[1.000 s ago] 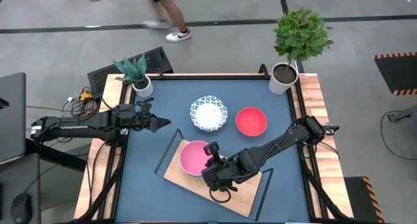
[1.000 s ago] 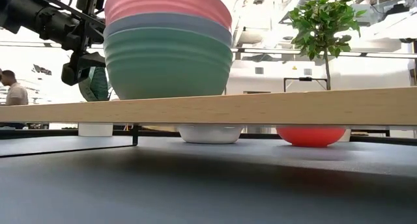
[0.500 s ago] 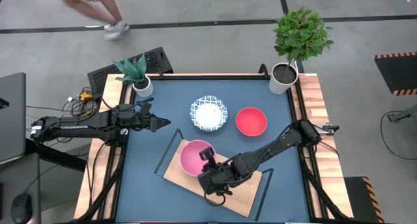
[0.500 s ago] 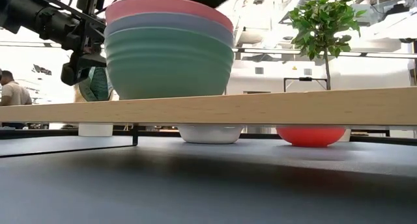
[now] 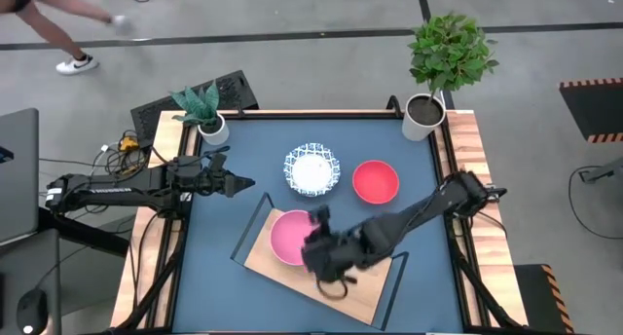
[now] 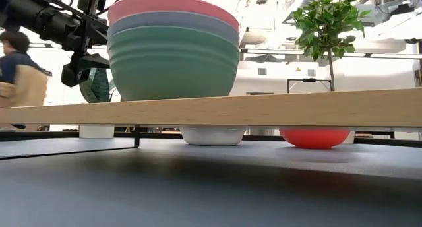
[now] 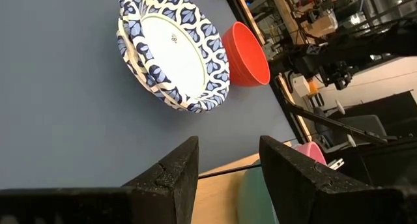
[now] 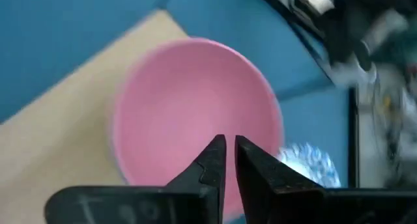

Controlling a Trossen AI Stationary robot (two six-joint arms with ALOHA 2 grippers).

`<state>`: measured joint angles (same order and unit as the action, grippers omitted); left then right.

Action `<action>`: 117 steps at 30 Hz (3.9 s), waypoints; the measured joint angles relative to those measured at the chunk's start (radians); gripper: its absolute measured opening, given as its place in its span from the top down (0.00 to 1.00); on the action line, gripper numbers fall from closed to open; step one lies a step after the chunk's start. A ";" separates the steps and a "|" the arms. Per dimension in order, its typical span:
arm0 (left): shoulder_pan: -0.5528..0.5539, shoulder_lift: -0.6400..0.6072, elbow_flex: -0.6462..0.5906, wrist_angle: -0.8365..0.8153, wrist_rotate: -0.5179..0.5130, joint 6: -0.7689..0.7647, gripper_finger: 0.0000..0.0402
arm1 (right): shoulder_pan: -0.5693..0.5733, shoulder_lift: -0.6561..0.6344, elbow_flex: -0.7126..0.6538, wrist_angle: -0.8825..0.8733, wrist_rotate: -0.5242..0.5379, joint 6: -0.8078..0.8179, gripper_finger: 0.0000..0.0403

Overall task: Place and stack bowls onto a shelf
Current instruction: Stack the orange bowl on top of the pink bowl on the shelf

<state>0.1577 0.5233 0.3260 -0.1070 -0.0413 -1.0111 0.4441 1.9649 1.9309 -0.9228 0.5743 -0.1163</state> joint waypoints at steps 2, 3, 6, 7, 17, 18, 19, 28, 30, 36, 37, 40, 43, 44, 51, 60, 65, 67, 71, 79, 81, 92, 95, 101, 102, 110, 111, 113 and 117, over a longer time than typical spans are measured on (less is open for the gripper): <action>0.000 0.000 0.000 0.000 0.000 0.000 0.63 | -0.036 -0.037 0.004 -0.056 0.002 0.088 0.85; 0.000 0.000 0.000 0.000 0.000 0.000 0.63 | -0.055 -0.060 0.004 -0.090 0.002 0.138 0.85; 0.000 0.000 0.000 0.000 0.000 0.000 0.63 | -0.120 -0.121 0.005 -0.227 -0.005 0.276 0.85; 0.000 0.000 0.000 0.000 0.000 0.000 0.63 | -0.140 -0.142 0.005 -0.279 -0.015 0.312 0.84; 0.000 0.000 0.000 -0.011 0.022 0.003 0.63 | -0.321 -0.362 -0.343 -0.434 -0.159 0.502 0.61; 0.000 0.000 0.000 -0.018 0.026 0.003 0.63 | -0.332 -0.397 -0.417 -0.381 -0.192 0.509 0.58; 0.000 0.000 0.000 -0.023 0.027 0.005 0.63 | -0.342 -0.430 -0.491 -0.311 -0.238 0.517 0.55; 0.000 0.000 0.000 -0.019 0.027 0.020 0.63 | -0.369 -0.475 -0.876 0.017 -0.394 0.583 0.45; 0.000 0.000 0.000 -0.019 0.027 0.020 0.63 | -0.376 -0.442 -0.895 0.032 -0.398 0.568 0.45; 0.000 0.000 0.000 -0.018 0.021 0.020 0.63 | -0.408 -0.375 -0.898 0.053 -0.414 0.527 0.47; 0.000 0.000 0.000 -0.018 0.017 0.020 0.63 | -0.414 -0.364 -0.898 0.058 -0.416 0.526 0.49; 0.000 0.000 0.000 -0.018 0.014 0.020 0.63 | -0.421 -0.342 -0.898 0.075 -0.419 0.527 0.61; 0.000 0.000 0.000 -0.019 0.015 0.014 0.63 | -0.421 -0.334 -0.898 0.084 -0.420 0.527 0.80; 0.000 0.000 0.000 -0.019 0.017 0.014 0.63 | -0.418 -0.333 -0.898 0.084 -0.421 0.529 0.87; 0.000 0.000 0.000 -0.051 0.017 0.012 0.63 | -0.404 -0.359 -0.831 0.041 -0.416 0.542 0.94; 0.000 0.000 0.000 -0.065 0.005 0.003 0.63 | -0.356 -0.395 -0.518 -0.103 -0.362 0.442 0.94; 0.000 0.000 0.000 -0.064 0.003 0.002 0.63 | -0.296 -0.377 -0.324 -0.077 -0.362 0.281 0.94; 0.000 0.000 0.000 -0.063 0.003 0.002 0.63 | -0.266 -0.370 -0.264 -0.080 -0.359 0.212 0.94; 0.000 0.000 0.000 -0.064 0.003 0.001 0.63 | -0.192 -0.328 -0.164 -0.055 -0.364 0.005 0.94; 0.000 0.000 0.000 -0.070 0.003 0.000 0.63 | -0.065 -0.184 0.012 -0.096 -0.370 -0.288 0.94; 0.000 0.000 0.000 -0.069 0.003 0.000 0.63 | -0.054 -0.146 0.047 -0.118 -0.370 -0.317 0.94; 0.000 0.000 0.000 -0.071 0.004 -0.006 0.63 | -0.048 0.004 0.138 -0.163 -0.416 -0.366 0.94; 0.000 0.000 0.000 -0.071 0.005 -0.007 0.63 | -0.047 0.006 0.138 -0.188 -0.447 -0.366 0.94; 0.000 0.000 0.000 -0.084 0.006 -0.007 0.63 | -0.055 0.025 0.137 -0.189 -0.502 -0.359 0.94; 0.000 0.000 0.000 -0.085 0.006 -0.007 0.63 | -0.057 0.030 0.139 -0.184 -0.512 -0.358 0.94; 0.000 0.000 0.000 -0.092 0.005 -0.006 0.63 | -0.060 0.071 0.136 -0.210 -0.527 -0.372 0.94; 0.000 0.000 0.000 -0.092 0.005 -0.006 0.63 | -0.061 0.071 0.136 -0.210 -0.527 -0.379 0.94; 0.000 0.000 0.000 -0.096 0.004 -0.006 0.63 | -0.061 0.069 0.139 -0.202 -0.527 -0.389 0.94; 0.000 0.000 0.000 -0.098 0.003 -0.006 0.63 | -0.061 0.072 0.138 -0.208 -0.529 -0.390 0.94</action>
<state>0.1575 0.5236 0.3256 -0.2051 -0.0379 -1.0176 0.3832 2.0369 2.0686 -1.1309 0.0449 -0.5060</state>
